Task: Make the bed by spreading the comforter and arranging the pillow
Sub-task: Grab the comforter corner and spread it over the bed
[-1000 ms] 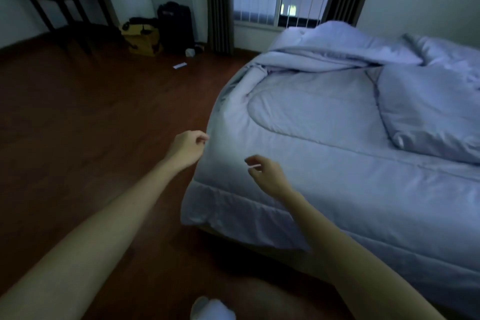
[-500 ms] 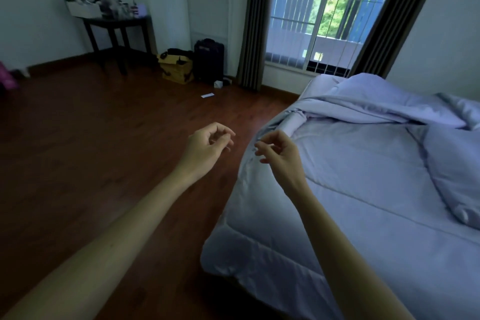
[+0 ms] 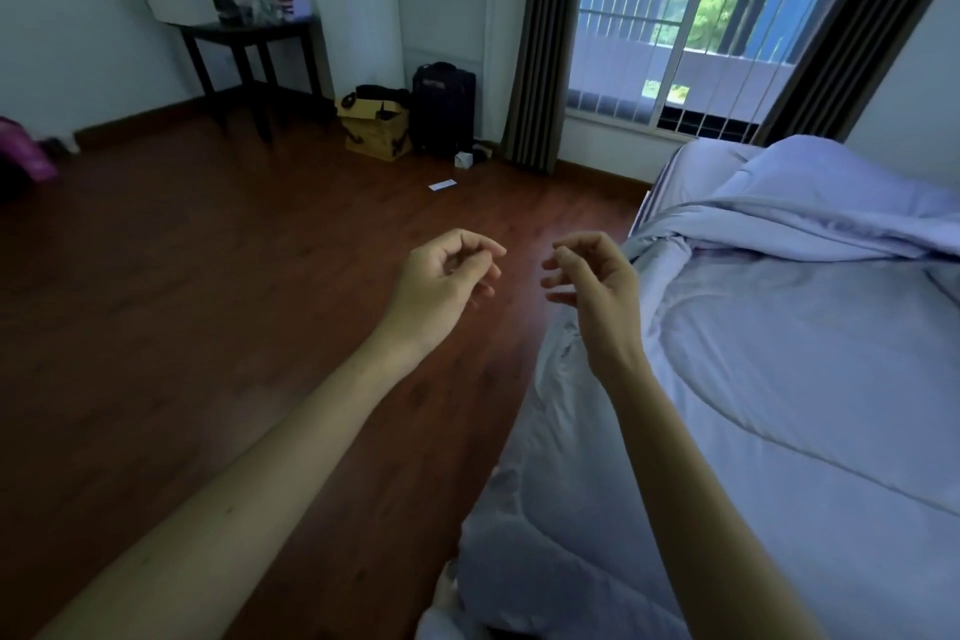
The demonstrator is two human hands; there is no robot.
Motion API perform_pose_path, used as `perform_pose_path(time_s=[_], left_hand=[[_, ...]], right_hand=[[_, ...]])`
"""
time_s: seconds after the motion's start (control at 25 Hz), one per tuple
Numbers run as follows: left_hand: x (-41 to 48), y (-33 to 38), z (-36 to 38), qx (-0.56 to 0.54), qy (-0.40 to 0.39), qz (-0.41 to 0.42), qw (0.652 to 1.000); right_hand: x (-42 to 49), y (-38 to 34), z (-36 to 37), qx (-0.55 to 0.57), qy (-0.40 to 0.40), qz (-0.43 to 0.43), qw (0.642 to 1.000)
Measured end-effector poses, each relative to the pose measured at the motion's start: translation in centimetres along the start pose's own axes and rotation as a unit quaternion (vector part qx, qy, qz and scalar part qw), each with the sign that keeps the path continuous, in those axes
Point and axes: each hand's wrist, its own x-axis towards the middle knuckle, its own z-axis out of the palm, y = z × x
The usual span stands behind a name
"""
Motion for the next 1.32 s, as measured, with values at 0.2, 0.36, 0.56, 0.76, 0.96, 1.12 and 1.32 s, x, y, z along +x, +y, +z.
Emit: perform_pose_path(time_s=[0.2, 0.36, 0.56, 0.76, 0.96, 1.12, 1.32], left_hand=[[12.2, -1.3, -1.7, 0.0, 0.007, 0.016, 1.0], [21.8, -0.9, -2.6, 0.025, -0.011, 0.054, 0.998], [32.3, -1.4, -1.6, 0.006, -0.013, 0.082, 0.997], [41.6, -5.3, 2.6, 0.005, -0.123, 0.06, 0.991], [54.0, -6.7, 5.2, -0.033, -0.177, 0.082, 0.98], [62.9, -6.0, 8.0, -0.057, -0.254, 0.113, 0.959], [69.2, -7.8, 13.3, -0.087, -0.35, 0.094, 0.928]], right_hand=[[11.2, 2.8, 3.6, 0.004, -0.006, -0.026, 1.0], [21.0, 3.0, 5.7, 0.001, -0.011, -0.049, 0.999], [29.7, 3.6, 4.8, 0.018, 0.011, -0.071, 0.997], [36.1, 8.0, 2.1, -0.01, 0.077, -0.052, 0.996], [45.5, 10.7, 1.3, -0.055, 0.152, -0.05, 0.986], [52.5, 10.9, 0.9, -0.053, 0.223, -0.082, 0.97], [55.7, 13.7, -2.9, -0.127, 0.281, -0.034, 0.951]])
